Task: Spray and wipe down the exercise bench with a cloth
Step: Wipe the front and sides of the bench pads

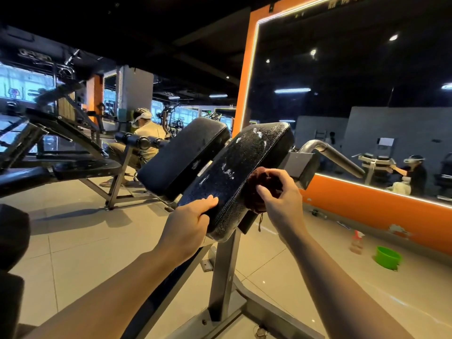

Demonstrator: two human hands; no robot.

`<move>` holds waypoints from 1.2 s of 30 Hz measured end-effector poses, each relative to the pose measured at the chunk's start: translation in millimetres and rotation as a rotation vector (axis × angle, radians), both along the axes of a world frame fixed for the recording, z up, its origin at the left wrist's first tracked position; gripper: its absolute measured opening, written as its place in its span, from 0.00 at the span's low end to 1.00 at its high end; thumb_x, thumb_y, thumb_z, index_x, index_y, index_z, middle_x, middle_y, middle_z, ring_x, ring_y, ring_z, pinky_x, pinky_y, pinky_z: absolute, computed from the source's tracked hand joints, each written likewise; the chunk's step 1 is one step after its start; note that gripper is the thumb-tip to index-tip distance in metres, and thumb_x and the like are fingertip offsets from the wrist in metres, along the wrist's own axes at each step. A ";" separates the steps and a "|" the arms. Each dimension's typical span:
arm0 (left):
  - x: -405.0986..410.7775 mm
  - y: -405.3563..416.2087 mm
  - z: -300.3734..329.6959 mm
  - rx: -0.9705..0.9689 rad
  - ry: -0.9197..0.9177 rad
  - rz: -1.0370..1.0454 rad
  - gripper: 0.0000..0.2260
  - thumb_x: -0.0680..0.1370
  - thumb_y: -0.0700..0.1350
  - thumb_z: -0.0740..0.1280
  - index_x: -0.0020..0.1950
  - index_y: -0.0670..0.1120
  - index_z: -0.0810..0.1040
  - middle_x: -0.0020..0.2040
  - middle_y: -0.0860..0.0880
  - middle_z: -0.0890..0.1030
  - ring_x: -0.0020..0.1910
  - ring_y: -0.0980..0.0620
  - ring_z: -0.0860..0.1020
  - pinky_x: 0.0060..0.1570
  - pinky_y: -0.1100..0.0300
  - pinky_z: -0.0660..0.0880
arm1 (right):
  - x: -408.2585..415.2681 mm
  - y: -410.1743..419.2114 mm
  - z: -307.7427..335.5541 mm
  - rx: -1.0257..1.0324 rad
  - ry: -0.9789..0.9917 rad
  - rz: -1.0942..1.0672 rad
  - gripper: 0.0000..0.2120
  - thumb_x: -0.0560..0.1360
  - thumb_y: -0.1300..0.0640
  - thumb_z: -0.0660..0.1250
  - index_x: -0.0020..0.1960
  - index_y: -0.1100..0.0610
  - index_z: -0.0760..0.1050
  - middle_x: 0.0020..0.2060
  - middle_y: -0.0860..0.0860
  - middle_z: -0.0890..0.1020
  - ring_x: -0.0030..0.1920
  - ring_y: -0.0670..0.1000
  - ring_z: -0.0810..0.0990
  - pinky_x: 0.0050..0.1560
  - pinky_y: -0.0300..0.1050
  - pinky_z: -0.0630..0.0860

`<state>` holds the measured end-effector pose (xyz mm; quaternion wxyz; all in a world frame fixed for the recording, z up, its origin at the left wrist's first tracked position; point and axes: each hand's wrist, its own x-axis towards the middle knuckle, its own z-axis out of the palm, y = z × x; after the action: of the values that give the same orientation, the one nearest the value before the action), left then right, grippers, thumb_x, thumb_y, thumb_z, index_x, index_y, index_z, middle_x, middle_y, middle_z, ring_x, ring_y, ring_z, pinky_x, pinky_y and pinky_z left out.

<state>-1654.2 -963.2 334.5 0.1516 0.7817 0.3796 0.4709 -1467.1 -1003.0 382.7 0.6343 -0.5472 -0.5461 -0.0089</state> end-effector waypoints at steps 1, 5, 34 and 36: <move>-0.2 -0.1 -0.6 0.005 0.000 0.001 0.18 0.82 0.37 0.56 0.71 0.49 0.72 0.69 0.52 0.74 0.69 0.52 0.71 0.66 0.62 0.66 | -4.4 3.1 -0.5 0.007 -0.038 -0.035 0.14 0.74 0.63 0.70 0.57 0.51 0.74 0.53 0.49 0.75 0.56 0.51 0.74 0.58 0.57 0.77; -0.4 1.1 -2.2 0.027 -0.007 0.003 0.19 0.81 0.36 0.57 0.71 0.49 0.72 0.69 0.51 0.75 0.69 0.53 0.71 0.68 0.63 0.64 | -38.5 -1.5 -28.9 -0.025 -0.261 -0.051 0.14 0.71 0.63 0.70 0.53 0.51 0.73 0.51 0.49 0.70 0.52 0.49 0.72 0.51 0.37 0.73; 0.2 5.9 -6.6 0.026 -0.008 -0.020 0.20 0.81 0.35 0.57 0.71 0.48 0.72 0.70 0.51 0.73 0.70 0.53 0.69 0.67 0.63 0.63 | -31.3 10.3 -33.8 0.053 -0.357 -0.135 0.17 0.66 0.72 0.68 0.49 0.55 0.73 0.49 0.48 0.71 0.52 0.49 0.68 0.53 0.33 0.66; -0.1 6.2 -6.5 0.027 -0.001 -0.019 0.20 0.81 0.35 0.57 0.71 0.48 0.71 0.70 0.51 0.73 0.71 0.53 0.69 0.68 0.62 0.63 | -43.5 -0.9 -64.8 0.091 -0.496 -0.085 0.15 0.68 0.70 0.70 0.49 0.55 0.73 0.50 0.48 0.70 0.50 0.47 0.67 0.49 0.32 0.66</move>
<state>-1654.3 -957.0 328.0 0.1456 0.7872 0.3655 0.4749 -1510.6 -1003.9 317.9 0.5039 -0.5215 -0.6606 -0.1942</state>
